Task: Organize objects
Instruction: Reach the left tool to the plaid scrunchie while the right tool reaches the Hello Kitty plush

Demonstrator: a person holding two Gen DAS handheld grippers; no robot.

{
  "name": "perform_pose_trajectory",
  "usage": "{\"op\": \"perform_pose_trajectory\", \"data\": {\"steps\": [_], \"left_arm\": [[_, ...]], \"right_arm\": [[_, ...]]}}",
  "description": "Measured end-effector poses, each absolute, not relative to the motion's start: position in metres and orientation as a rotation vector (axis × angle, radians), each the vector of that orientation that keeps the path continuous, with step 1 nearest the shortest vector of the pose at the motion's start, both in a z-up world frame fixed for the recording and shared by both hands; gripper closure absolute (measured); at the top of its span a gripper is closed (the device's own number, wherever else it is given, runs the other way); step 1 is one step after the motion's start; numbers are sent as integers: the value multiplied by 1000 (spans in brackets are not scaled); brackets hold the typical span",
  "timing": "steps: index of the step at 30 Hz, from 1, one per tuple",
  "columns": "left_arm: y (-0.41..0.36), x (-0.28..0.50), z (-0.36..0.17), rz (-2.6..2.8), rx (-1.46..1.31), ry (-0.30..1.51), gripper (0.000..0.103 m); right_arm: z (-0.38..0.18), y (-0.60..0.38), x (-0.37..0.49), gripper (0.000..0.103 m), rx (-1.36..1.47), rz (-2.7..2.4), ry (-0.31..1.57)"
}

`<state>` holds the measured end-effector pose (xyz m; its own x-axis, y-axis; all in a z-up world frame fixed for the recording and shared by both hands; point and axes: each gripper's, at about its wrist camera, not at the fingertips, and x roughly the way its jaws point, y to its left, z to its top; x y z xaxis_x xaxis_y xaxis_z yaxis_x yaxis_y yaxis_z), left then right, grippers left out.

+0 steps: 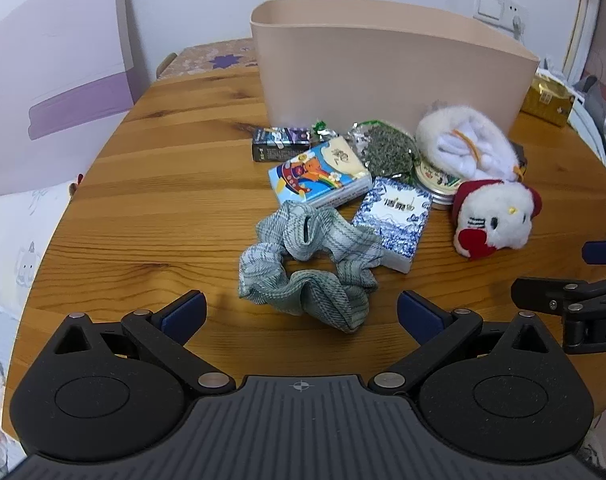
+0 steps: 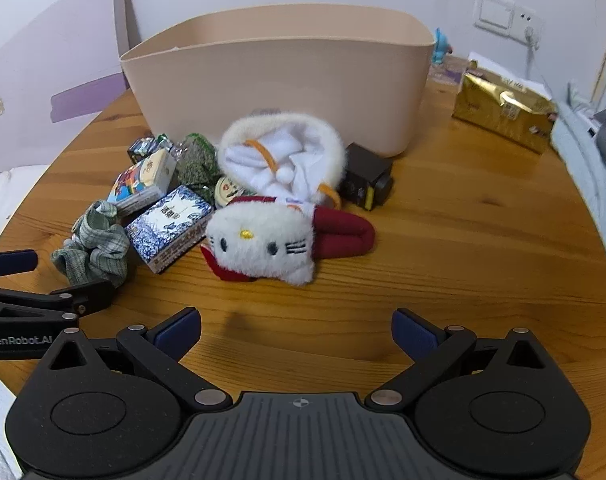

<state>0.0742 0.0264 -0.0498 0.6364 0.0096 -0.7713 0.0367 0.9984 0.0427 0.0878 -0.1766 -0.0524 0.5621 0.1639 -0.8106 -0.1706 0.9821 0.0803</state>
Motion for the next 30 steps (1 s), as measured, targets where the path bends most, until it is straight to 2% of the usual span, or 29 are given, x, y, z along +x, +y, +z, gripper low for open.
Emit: {"op": "perform_pose_trajectory", "data": {"steps": [7, 30], "left_arm": [[26, 81, -60, -18, 53, 909, 0], [30, 102, -71, -108, 65, 894, 0]], "right_arm": [[-66, -178, 99, 0, 21, 193, 1029], [-83, -165, 108, 0, -78, 177, 991]]}}
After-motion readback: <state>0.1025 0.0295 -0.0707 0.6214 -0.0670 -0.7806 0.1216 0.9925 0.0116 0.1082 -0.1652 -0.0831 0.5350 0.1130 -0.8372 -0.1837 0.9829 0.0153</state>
